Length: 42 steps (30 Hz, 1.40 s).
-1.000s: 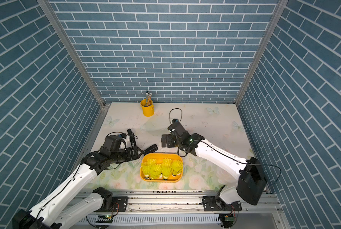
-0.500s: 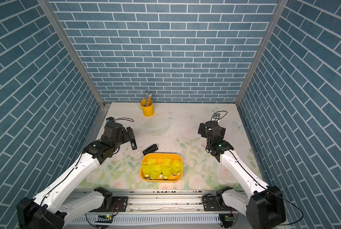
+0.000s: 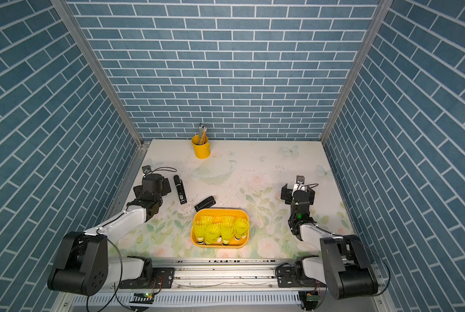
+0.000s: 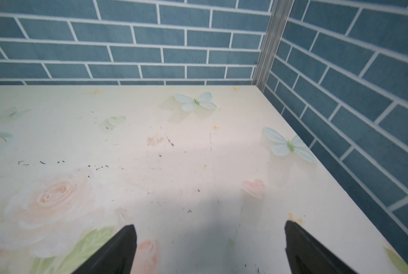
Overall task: Put the shuttlecocks into the storage box
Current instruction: Reset both arms
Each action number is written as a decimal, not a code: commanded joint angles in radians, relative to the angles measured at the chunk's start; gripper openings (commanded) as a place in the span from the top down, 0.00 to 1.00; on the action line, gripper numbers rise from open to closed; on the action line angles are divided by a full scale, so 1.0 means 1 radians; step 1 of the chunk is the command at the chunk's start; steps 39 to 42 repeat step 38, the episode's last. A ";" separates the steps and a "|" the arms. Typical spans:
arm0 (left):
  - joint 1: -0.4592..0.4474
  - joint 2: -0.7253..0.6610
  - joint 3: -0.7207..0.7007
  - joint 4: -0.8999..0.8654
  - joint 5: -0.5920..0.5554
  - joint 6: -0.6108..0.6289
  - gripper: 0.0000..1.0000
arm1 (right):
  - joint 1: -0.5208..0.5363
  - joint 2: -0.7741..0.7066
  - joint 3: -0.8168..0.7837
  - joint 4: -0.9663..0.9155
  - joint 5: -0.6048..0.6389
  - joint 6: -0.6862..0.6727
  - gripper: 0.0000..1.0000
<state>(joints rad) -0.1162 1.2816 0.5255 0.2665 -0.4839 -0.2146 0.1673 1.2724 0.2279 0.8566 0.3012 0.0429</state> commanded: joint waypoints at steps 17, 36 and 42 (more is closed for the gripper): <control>0.037 0.224 -0.331 1.027 0.125 0.147 0.01 | -0.048 0.257 -0.100 0.609 -0.133 -0.124 0.00; 0.038 0.230 -0.338 1.054 0.121 0.145 0.01 | -0.060 0.261 -0.043 0.502 -0.128 -0.100 0.00; 0.038 0.230 -0.337 1.052 0.122 0.146 0.00 | -0.060 0.259 -0.046 0.505 -0.128 -0.100 0.00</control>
